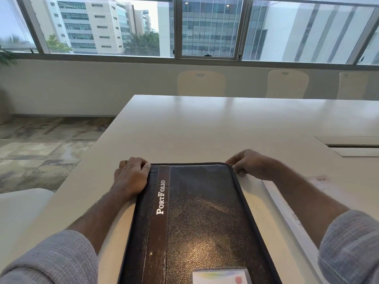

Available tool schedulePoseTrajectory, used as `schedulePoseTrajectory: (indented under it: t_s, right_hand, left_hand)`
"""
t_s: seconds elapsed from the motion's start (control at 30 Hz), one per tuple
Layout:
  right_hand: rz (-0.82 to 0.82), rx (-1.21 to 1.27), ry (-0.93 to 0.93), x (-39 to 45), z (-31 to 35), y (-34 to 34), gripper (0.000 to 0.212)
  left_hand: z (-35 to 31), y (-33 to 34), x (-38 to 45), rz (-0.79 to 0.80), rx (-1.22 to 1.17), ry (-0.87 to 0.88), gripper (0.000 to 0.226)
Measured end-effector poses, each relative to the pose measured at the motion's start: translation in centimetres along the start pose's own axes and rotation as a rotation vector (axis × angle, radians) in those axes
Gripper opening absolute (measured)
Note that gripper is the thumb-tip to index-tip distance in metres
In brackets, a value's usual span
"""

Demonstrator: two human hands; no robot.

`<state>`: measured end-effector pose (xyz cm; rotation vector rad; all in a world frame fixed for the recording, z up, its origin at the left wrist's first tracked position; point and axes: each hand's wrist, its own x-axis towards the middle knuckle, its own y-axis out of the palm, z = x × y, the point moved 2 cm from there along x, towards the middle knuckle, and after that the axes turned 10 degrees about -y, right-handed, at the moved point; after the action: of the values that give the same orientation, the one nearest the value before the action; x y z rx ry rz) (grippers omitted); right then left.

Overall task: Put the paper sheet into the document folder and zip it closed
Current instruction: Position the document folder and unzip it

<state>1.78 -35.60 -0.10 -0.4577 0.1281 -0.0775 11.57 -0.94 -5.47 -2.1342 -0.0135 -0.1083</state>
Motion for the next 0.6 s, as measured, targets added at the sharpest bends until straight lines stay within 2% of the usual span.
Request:
schedulePoseTrajectory:
  t_s: [0.1,0.3,0.43,0.6]
  right_hand:
    - [-0.111,-0.142,-0.084,-0.3,-0.4,0.7,0.017]
    - [-0.277,-0.351,-0.272,-1.1,-1.0,1.6,0.009]
    - [-0.312,-0.455,-0.303,-2.0,-1.5,1.5,0.012]
    - [-0.408,-0.47,-0.33,-3.8,-2.0,1.8,0.009]
  left_hand:
    - [-0.1,-0.2,-0.1,0.046,0.017,0.025,0.048]
    - [-0.3,-0.3,0.0,0.045,0.054,0.018,0.052]
    - [-0.4,-0.3,0.1,0.018,0.057,0.004,0.052]
    - [-0.2,-0.2,0.1,0.005,0.052,-0.004,0.054]
